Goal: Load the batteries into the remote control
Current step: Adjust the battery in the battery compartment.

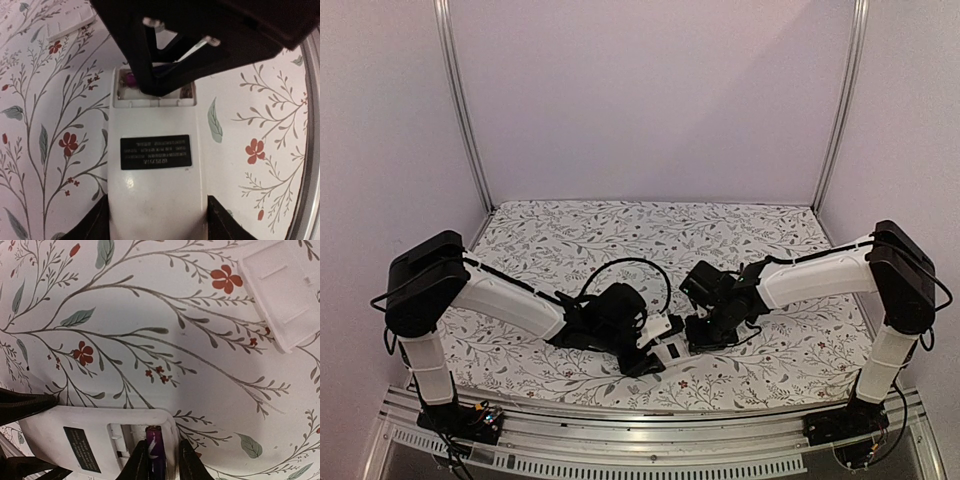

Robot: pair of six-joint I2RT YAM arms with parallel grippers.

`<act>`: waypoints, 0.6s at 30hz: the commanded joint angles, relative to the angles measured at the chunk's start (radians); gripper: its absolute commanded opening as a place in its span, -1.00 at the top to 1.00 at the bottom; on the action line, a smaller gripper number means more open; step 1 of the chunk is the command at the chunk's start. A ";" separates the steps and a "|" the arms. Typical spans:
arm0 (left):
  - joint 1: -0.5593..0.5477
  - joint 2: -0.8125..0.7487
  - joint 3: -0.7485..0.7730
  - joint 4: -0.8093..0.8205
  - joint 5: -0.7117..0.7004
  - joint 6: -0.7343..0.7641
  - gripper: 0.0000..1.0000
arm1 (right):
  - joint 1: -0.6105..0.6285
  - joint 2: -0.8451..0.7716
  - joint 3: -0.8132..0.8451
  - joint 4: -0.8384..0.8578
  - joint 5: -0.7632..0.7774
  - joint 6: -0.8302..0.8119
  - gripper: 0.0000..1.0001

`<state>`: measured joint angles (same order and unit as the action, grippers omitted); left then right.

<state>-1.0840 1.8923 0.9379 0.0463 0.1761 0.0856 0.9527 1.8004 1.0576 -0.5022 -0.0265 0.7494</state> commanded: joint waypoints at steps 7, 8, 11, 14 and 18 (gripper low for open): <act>-0.001 0.076 -0.040 -0.191 0.058 -0.017 0.97 | -0.003 0.030 0.041 0.061 0.007 0.039 0.42; -0.001 0.077 -0.040 -0.191 0.059 -0.016 0.97 | -0.002 0.024 0.044 0.061 0.005 0.029 0.40; 0.001 0.075 -0.042 -0.189 0.060 -0.017 0.97 | -0.003 -0.011 0.048 0.059 0.004 -0.004 0.38; 0.001 0.075 -0.043 -0.190 0.062 -0.014 0.97 | -0.005 -0.077 0.040 0.054 0.033 -0.028 0.35; 0.008 0.075 -0.038 -0.203 0.089 0.020 0.97 | -0.015 -0.180 0.022 0.057 0.066 -0.143 0.33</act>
<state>-1.0817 1.8923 0.9382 0.0456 0.1829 0.0902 0.9478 1.7477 1.0740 -0.4808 0.0036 0.7204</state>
